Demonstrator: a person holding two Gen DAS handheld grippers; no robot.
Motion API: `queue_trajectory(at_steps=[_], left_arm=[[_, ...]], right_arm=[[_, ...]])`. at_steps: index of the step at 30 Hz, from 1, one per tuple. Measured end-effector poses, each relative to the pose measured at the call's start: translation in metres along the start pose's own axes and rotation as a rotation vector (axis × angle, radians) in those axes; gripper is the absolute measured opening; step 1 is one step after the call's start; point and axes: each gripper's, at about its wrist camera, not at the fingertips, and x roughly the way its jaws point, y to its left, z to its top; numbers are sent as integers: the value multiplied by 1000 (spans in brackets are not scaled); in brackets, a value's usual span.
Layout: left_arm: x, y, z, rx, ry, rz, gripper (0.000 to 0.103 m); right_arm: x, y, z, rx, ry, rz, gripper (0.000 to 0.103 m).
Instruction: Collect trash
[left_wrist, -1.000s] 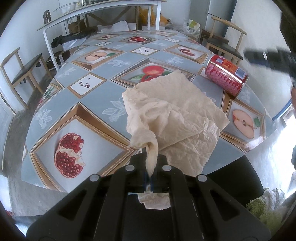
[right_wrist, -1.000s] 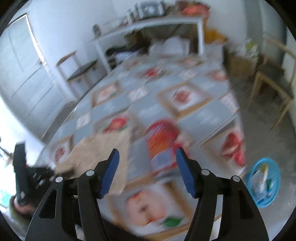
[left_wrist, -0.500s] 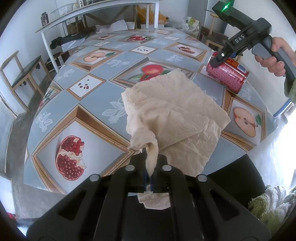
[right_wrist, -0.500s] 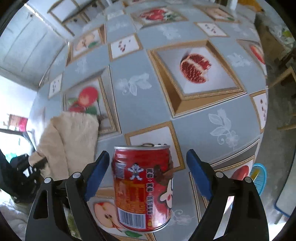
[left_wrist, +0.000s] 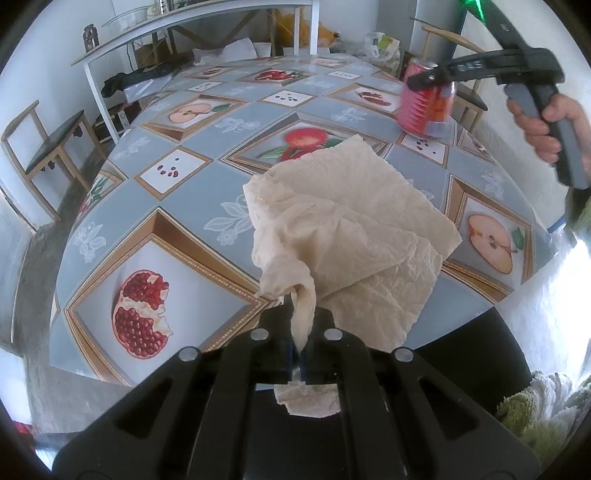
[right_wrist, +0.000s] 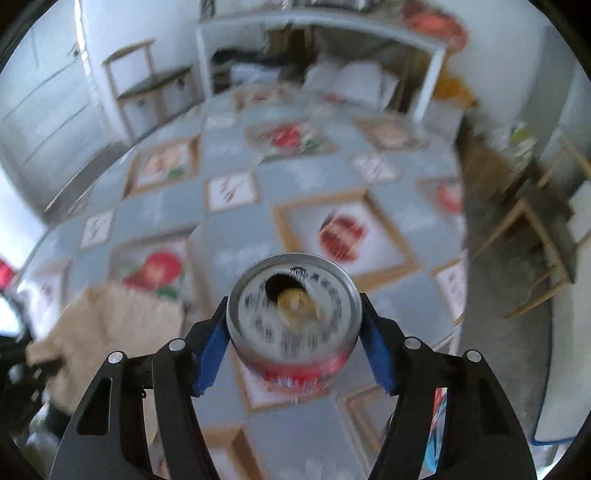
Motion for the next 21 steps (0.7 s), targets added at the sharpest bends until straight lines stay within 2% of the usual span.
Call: queue_trajectory(at_steps=[4,6,8,10,18,21], left_arm=[[-1,1,1,-6,4,-7,1],[-1,3,1,-16,5,-16,1],[-1,5,0,-24,5,-24,1],[-1,6,1,-26,3,-26,1],[-1,7,1,-31,0,-36,1],[-2,9,0,-42,-2,-45,1]], right_arm=[[6,0,1,3,-81,-37,64],[6,4,1,-2,-87,-43,64],[7,4,-1,-5,-77,-45,67],[5,2,-2,0,-75,-32,77],[-2,1,1,13,-102,-25,78],[-22,1,-2,45,-162,-35,78]])
